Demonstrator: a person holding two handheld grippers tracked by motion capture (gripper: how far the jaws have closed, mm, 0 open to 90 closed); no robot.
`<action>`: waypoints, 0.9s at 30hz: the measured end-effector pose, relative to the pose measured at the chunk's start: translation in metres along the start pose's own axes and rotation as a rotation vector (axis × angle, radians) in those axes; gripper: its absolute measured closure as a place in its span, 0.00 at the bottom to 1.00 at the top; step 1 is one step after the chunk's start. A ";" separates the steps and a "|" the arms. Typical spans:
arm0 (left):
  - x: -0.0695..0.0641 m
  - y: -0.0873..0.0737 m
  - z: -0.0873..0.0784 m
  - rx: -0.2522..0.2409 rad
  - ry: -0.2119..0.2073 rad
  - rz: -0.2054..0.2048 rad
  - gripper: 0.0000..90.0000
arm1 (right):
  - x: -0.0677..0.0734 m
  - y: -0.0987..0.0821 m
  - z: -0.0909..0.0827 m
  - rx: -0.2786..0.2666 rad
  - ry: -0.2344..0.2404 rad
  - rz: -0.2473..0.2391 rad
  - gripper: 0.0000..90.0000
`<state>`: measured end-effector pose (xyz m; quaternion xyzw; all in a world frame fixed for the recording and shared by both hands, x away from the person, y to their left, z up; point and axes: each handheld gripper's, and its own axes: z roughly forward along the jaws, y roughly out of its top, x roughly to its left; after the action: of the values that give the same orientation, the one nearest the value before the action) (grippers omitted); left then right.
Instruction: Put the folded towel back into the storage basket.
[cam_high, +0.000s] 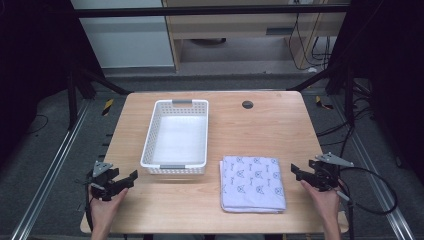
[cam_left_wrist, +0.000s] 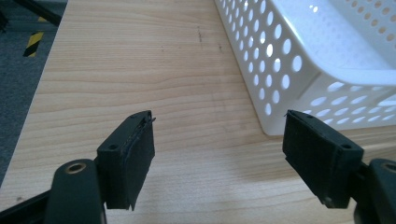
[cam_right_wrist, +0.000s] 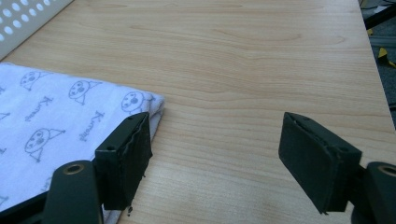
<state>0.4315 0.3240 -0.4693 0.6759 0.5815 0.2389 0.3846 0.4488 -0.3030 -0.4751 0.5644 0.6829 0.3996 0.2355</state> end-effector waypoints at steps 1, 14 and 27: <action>-0.001 0.000 -0.001 0.000 -0.003 -0.004 0.27 | 0.001 0.000 0.000 -0.001 0.002 0.000 0.29; -0.013 0.003 -0.014 -0.041 -0.037 0.004 0.27 | 0.012 0.002 -0.005 -0.025 0.037 -0.027 0.30; -0.027 0.008 -0.024 -0.080 -0.083 0.018 0.31 | 0.018 0.009 -0.009 -0.034 0.054 -0.040 0.32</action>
<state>0.4127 0.3030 -0.4452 0.6745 0.5490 0.2369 0.4331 0.4422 -0.2884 -0.4606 0.5356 0.6934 0.4212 0.2345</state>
